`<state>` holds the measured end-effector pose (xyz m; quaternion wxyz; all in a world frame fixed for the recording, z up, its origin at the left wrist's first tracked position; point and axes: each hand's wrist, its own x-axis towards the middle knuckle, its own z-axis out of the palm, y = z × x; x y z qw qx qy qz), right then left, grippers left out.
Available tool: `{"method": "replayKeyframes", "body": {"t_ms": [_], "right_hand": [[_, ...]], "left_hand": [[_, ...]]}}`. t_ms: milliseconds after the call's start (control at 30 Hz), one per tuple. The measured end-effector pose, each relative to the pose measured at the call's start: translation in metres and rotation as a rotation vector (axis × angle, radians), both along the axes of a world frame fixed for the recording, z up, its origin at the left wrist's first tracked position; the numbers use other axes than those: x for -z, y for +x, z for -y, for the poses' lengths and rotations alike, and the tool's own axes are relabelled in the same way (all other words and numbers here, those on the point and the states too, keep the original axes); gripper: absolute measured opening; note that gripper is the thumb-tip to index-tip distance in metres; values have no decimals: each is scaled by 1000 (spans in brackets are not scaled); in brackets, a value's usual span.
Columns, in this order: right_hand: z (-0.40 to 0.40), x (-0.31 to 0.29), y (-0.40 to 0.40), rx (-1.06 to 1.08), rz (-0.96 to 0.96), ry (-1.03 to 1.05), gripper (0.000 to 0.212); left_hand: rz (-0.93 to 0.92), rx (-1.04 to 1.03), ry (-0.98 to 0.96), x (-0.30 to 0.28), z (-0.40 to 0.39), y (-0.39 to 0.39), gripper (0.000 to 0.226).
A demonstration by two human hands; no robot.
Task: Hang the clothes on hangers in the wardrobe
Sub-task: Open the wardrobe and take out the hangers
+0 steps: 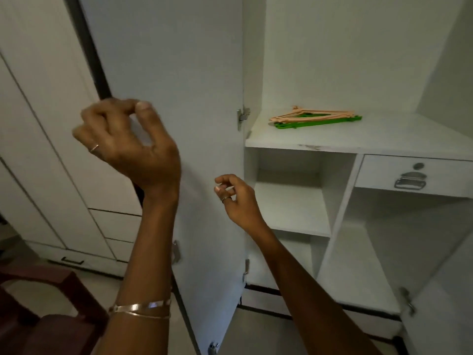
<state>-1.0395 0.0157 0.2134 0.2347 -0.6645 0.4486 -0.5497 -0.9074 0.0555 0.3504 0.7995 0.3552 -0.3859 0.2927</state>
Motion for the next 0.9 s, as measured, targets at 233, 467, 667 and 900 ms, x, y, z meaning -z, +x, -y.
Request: {"method": "replayKeyframes", "body": {"t_ms": [233, 467, 667, 900], "right_hand": [[1, -33, -92, 142, 120, 65, 19], [36, -47, -196, 322, 226, 41, 14], [105, -54, -294, 486, 232, 36, 18], [204, -71, -394, 531, -7, 199, 17]], "left_hand": [[451, 354, 166, 1, 44, -107, 21], [498, 666, 576, 30, 134, -196, 19], [553, 702, 943, 50, 245, -263, 19], [631, 702, 1164, 51, 350, -313, 13]]}}
